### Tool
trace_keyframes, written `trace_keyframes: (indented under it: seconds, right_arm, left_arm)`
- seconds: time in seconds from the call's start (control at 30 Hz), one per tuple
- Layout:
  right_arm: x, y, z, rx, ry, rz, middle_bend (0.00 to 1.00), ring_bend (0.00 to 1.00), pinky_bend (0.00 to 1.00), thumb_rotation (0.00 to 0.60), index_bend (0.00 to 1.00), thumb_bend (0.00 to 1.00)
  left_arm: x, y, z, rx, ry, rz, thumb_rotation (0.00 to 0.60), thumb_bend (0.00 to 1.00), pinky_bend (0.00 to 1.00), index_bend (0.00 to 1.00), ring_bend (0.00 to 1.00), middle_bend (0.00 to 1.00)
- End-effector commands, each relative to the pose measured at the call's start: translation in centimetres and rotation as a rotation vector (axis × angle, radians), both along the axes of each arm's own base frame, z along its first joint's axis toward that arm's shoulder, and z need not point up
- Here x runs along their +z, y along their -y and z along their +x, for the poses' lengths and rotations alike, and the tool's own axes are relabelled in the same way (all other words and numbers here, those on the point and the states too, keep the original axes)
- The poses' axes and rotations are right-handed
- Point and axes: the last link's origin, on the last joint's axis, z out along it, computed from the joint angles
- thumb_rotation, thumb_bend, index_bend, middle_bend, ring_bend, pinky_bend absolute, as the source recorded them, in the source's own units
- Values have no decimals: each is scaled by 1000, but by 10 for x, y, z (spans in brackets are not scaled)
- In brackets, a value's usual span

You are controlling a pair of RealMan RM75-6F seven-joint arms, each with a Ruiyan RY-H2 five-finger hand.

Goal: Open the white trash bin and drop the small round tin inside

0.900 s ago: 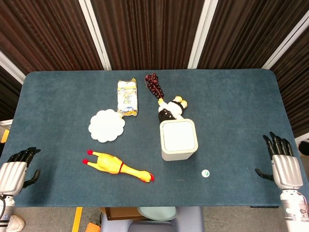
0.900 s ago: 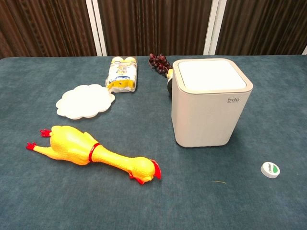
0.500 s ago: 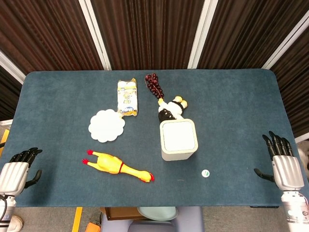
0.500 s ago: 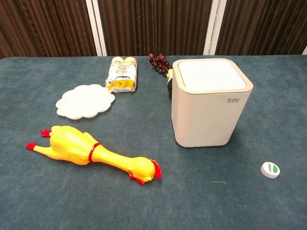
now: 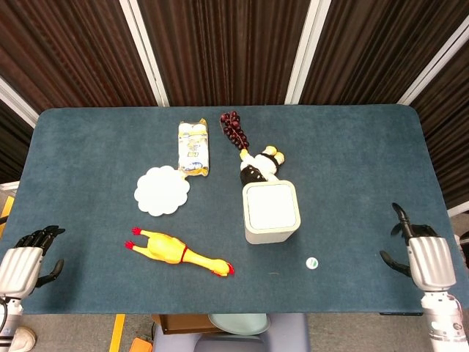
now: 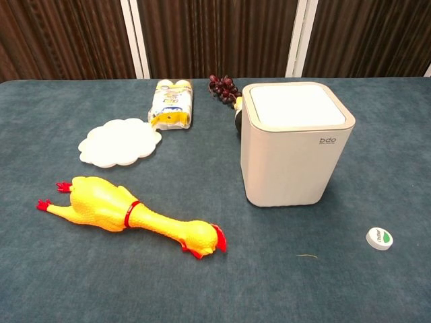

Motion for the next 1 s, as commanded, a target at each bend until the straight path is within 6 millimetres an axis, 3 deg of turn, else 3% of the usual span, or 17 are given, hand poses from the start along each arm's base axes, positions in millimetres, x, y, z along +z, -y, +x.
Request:
trace_keyframes:
  seconds: [0.03, 0.13, 0.4, 0.67, 1.0]
  right_arm:
    - [1, 15, 22, 36, 62, 139, 770, 806, 792, 600, 202, 594]
    - [3, 29, 42, 53, 67, 258, 778, 824, 809, 600, 204, 654]
    - [-5, 56, 87, 95, 87, 448, 787, 835, 813, 600, 225, 691]
    - [-16, 68, 108, 109, 93, 518, 790, 837, 814, 600, 272, 697]
    - [-35, 83, 120, 92, 76, 590, 792, 839, 814, 600, 330, 699]
  left_arm:
    - [-1, 0, 0, 0, -3, -4, 600, 410, 276, 206, 205, 160]
    - [-1, 0, 1, 0, 1, -9, 600, 410, 276, 210, 204, 160]
    - [1, 0, -1, 8, -1, -10, 600, 411, 276, 211, 205, 161]
    - [3, 0, -2, 13, -3, -1, 600, 410, 276, 212, 205, 161]
    - [3, -1, -2, 14, -5, 0, 600, 409, 276, 225, 204, 161]
